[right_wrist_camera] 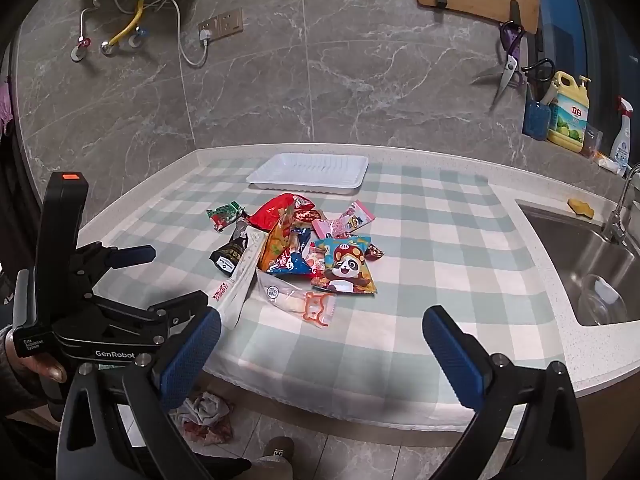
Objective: Organize snacks
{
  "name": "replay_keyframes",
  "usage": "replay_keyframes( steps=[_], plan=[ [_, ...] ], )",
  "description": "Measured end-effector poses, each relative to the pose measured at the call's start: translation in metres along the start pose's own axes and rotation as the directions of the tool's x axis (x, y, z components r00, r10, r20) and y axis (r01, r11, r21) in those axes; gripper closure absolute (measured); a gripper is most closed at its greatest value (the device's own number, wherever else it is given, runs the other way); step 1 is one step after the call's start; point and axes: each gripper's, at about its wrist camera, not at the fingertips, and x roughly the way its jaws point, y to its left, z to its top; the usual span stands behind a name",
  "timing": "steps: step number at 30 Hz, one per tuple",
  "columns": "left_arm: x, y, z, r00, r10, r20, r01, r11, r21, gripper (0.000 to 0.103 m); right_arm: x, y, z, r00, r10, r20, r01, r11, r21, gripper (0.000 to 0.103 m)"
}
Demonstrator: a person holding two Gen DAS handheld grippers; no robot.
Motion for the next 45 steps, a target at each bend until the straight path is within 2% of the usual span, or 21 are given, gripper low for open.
replay_keyframes(
  steps=[45],
  plan=[
    [0.0015, -0.0036, 0.0052, 1.0, 0.005, 0.001, -0.005, 1.0, 0.0, 0.003, 0.0025, -0.0014, 0.0005, 1.0, 0.008, -0.006, -0.008, 1.0, 0.006, 0.0]
  ],
)
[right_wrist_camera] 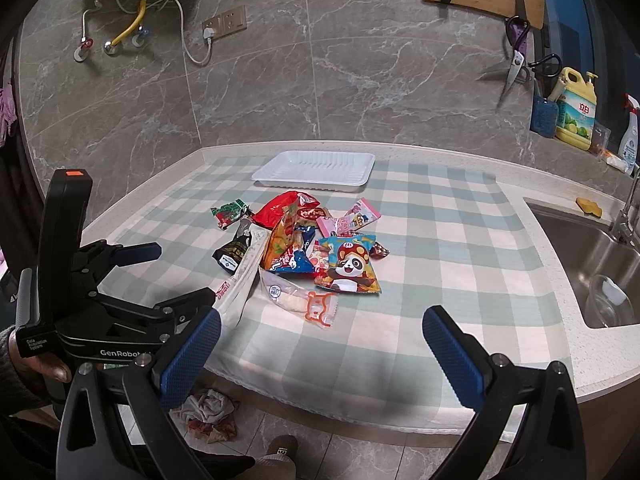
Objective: Organize snacks
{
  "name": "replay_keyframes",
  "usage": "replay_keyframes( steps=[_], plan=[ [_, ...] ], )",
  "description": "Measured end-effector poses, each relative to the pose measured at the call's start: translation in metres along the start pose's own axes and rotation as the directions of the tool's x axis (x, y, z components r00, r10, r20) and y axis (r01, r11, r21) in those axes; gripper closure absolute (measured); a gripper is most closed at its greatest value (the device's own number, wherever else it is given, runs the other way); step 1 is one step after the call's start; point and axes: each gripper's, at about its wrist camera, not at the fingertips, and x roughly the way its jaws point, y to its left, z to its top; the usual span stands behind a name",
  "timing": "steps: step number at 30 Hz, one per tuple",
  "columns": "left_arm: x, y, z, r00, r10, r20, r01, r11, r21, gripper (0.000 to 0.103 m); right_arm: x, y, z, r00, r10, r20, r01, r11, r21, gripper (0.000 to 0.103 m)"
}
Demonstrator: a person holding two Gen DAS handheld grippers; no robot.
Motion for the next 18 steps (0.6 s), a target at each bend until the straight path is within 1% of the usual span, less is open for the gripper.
replay_keyframes(
  steps=[18],
  plan=[
    [0.0011, -0.001, 0.0007, 1.0, -0.001, -0.001, 0.001, 1.0, 0.0, 0.003, 0.0027, -0.0035, 0.0011, 1.0, 0.001, -0.002, -0.001, 1.0, 0.001, 0.0]
  ],
)
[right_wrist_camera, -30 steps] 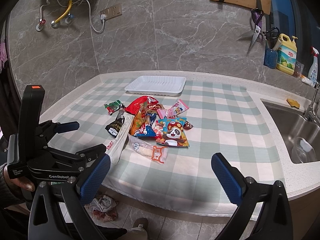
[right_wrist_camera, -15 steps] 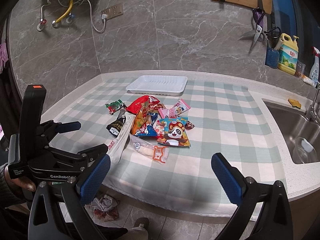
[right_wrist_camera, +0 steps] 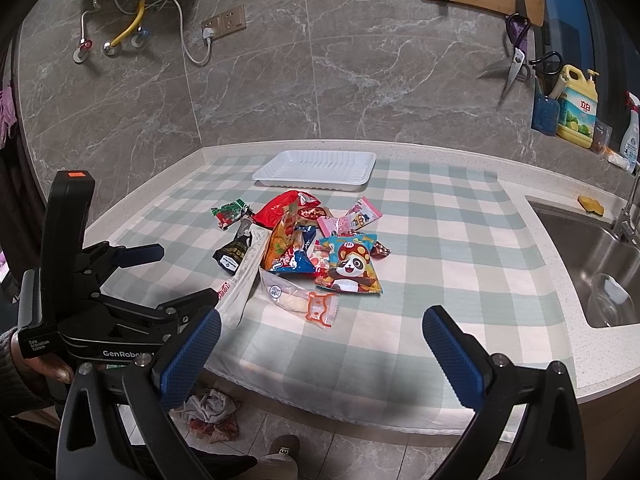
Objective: Organize snacks
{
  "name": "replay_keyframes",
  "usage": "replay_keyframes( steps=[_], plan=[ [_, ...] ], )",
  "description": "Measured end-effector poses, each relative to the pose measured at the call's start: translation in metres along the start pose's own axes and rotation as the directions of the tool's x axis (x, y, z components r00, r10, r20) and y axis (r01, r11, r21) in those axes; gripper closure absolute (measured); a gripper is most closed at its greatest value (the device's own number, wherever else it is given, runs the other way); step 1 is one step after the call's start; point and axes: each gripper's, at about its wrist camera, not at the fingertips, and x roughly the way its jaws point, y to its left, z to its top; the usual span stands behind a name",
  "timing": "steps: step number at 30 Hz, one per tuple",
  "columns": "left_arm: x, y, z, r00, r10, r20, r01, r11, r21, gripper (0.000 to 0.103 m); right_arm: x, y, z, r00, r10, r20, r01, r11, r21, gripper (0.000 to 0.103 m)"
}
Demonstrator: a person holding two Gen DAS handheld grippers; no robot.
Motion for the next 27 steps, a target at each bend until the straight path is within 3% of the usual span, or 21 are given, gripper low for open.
replay_keyframes(
  steps=[27],
  plan=[
    [0.0015, -0.0015, 0.0016, 1.0, 0.001, -0.002, -0.001, 1.0, -0.004, 0.003, 0.002, 0.0048, -0.0018, 1.0, 0.003, -0.002, -0.003, 1.0, 0.001, 0.0]
  ],
)
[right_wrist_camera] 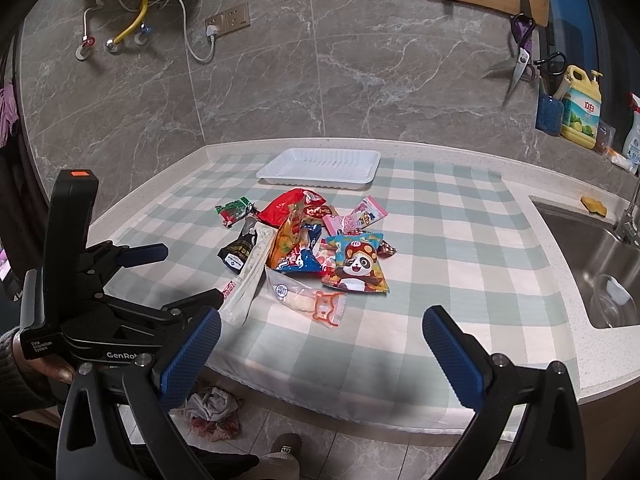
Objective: Organize snacks
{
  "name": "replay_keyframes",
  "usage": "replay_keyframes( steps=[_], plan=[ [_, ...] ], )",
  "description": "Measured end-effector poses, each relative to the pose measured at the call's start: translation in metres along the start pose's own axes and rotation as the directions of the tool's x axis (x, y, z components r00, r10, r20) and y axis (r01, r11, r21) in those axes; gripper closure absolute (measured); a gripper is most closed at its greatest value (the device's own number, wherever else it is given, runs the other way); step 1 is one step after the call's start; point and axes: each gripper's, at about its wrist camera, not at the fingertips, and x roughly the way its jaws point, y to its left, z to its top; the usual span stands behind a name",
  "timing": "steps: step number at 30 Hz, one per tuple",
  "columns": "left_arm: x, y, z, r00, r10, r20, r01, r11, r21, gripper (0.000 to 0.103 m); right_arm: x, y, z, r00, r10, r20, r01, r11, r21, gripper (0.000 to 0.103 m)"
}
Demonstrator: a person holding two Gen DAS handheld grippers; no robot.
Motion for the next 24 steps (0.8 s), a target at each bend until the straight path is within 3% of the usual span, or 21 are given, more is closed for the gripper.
replay_keyframes(
  steps=[9, 24],
  plan=[
    [0.005, 0.001, 0.0, 1.0, 0.002, -0.007, -0.002, 1.0, -0.007, 0.003, 0.005, 0.008, -0.002, 1.0, 0.003, -0.008, -0.003, 1.0, 0.002, 0.0],
    [0.027, 0.04, -0.003, 0.997, 0.004, -0.076, -0.009, 0.997, -0.075, 0.003, 0.036, 0.01, 0.003, 0.997, 0.05, -0.064, -0.047, 0.997, 0.054, 0.0]
  ],
)
